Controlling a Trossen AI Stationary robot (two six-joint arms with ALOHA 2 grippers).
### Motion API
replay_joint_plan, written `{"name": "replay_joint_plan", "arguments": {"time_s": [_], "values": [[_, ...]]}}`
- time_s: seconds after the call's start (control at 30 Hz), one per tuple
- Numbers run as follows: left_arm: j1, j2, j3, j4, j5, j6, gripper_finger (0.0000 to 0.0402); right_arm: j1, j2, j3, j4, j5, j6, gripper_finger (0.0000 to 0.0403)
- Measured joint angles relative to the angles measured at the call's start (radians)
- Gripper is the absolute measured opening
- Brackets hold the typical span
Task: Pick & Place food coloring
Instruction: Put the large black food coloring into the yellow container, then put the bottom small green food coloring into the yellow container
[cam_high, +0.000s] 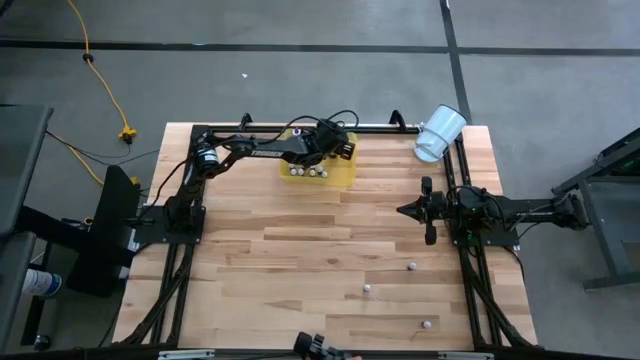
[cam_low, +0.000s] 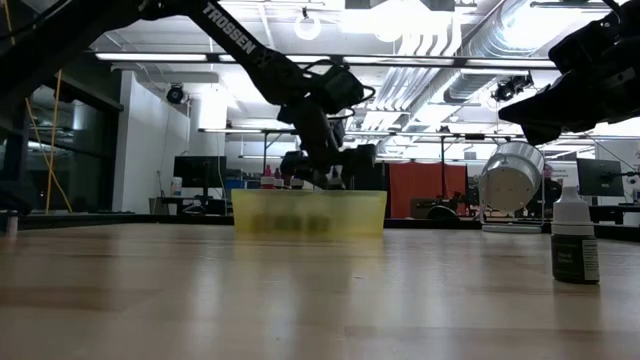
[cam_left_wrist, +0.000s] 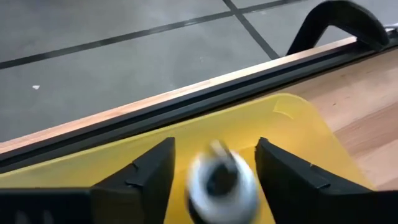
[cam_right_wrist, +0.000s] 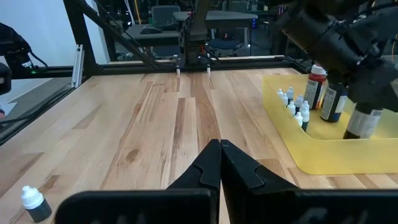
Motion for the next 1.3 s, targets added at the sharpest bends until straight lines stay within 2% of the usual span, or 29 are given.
{"name": "replay_joint_plan", "arguments": {"time_s": [0.2,0.37,0.53,0.73,1.0,1.13,1.3], "values": [[-0.008,0.014,0.001,0.028,-0.001,0.007,0.0242,0.0,0.0,0.0,0.0,0.0,0.0,0.0],[-0.013,0.014,0.001,0.035,-0.011,0.01,0.0245,0.0,0.0,0.0,0.0,0.0,0.0,0.0],[-0.013,-0.006,0.001,0.04,-0.027,0.104,0.0246,0.0,0.0,0.0,0.0,0.0,0.0,0.0],[-0.013,-0.075,0.001,0.039,-0.029,0.179,0.0246,0.0,0.0,0.0,0.0,0.0,0.0,0.0],[-0.035,-0.233,0.001,0.022,-0.028,0.323,0.0246,0.0,0.0,0.0,0.0,0.0,0.0,0.0],[-0.061,-0.309,0.001,-0.016,0.014,0.395,0.0246,0.0,0.0,0.0,0.0,0.0,0.0,0.0],[-0.081,-0.414,0.001,-0.136,0.225,0.433,0.0246,0.0,0.0,0.0,0.0,0.0,0.0,0.0]]}}
